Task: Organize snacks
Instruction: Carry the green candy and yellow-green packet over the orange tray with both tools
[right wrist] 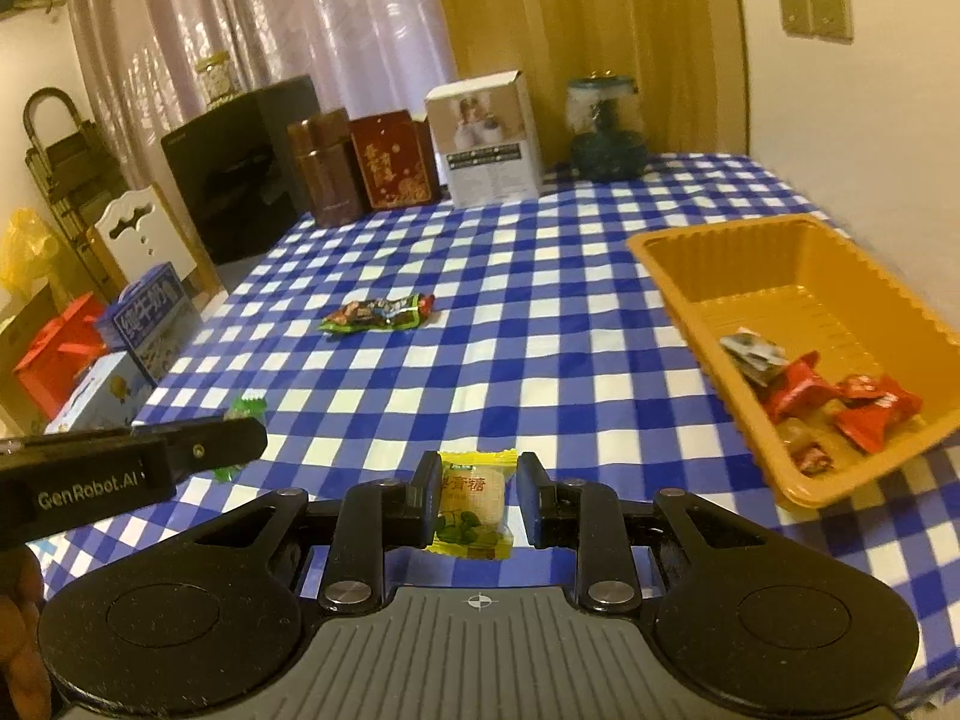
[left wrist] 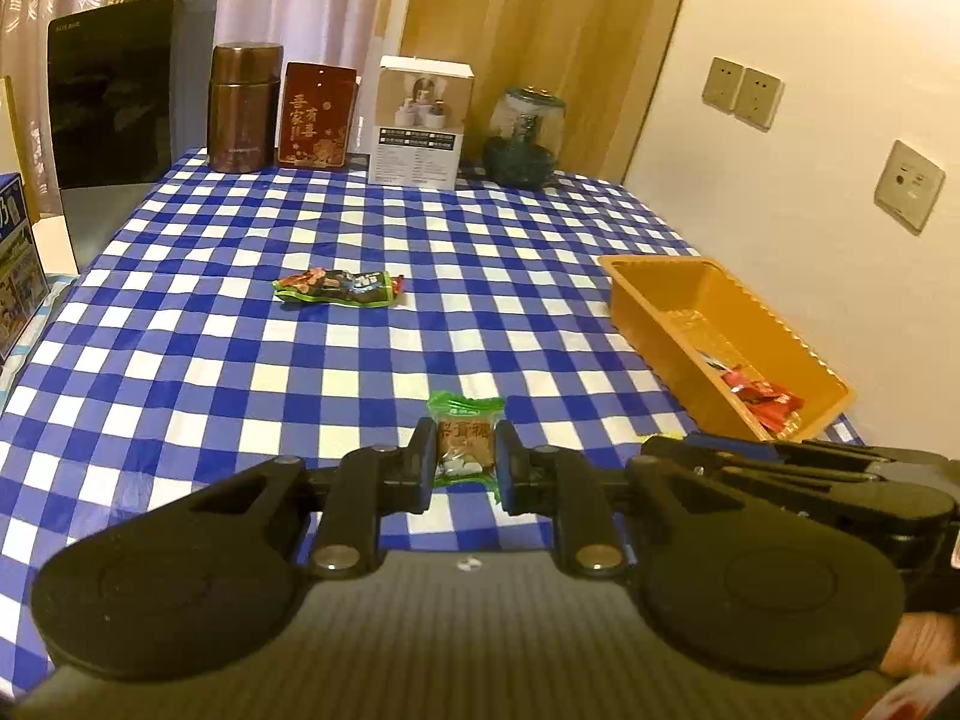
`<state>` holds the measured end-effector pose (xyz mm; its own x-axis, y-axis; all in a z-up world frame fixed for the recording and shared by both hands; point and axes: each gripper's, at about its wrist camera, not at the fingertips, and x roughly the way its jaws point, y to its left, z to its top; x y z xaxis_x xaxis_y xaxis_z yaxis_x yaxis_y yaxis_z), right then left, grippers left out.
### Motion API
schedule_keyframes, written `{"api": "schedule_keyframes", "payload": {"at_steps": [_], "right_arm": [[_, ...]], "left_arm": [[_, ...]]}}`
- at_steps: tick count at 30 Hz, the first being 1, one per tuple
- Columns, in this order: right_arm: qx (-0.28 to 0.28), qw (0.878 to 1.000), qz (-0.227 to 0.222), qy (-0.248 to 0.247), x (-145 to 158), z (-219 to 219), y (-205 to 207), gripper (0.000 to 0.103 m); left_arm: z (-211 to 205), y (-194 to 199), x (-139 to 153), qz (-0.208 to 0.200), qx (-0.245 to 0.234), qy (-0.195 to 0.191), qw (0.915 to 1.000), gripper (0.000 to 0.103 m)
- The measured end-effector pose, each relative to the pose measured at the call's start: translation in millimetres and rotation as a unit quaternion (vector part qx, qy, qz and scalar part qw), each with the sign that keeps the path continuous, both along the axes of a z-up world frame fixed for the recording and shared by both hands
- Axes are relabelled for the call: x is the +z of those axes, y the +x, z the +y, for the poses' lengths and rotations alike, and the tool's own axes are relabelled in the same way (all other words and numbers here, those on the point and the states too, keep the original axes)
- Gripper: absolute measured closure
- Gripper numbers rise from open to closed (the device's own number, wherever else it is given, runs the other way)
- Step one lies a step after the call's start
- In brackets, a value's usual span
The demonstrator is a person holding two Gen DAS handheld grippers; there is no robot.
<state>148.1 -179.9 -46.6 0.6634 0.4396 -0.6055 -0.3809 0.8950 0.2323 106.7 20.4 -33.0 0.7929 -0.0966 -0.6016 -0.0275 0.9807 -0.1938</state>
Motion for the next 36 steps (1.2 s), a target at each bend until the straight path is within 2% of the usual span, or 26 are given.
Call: {"api": "schedule_keyframes", "payload": {"at_steps": [17, 36], "right_arm": [[-0.052, 0.998, -0.021, -0.005, 29, -40, -16, 0.076], [-0.135, 0.990, -0.021, -0.026, 39, -127, 5, 0.076]], "left_arm": [[-41, -6, 21, -0.016, -0.038, 0.007, 0.9991, 0.085], [-123, 38, 29, -0.019, -0.117, 0.004, 0.9930, 0.085]]}}
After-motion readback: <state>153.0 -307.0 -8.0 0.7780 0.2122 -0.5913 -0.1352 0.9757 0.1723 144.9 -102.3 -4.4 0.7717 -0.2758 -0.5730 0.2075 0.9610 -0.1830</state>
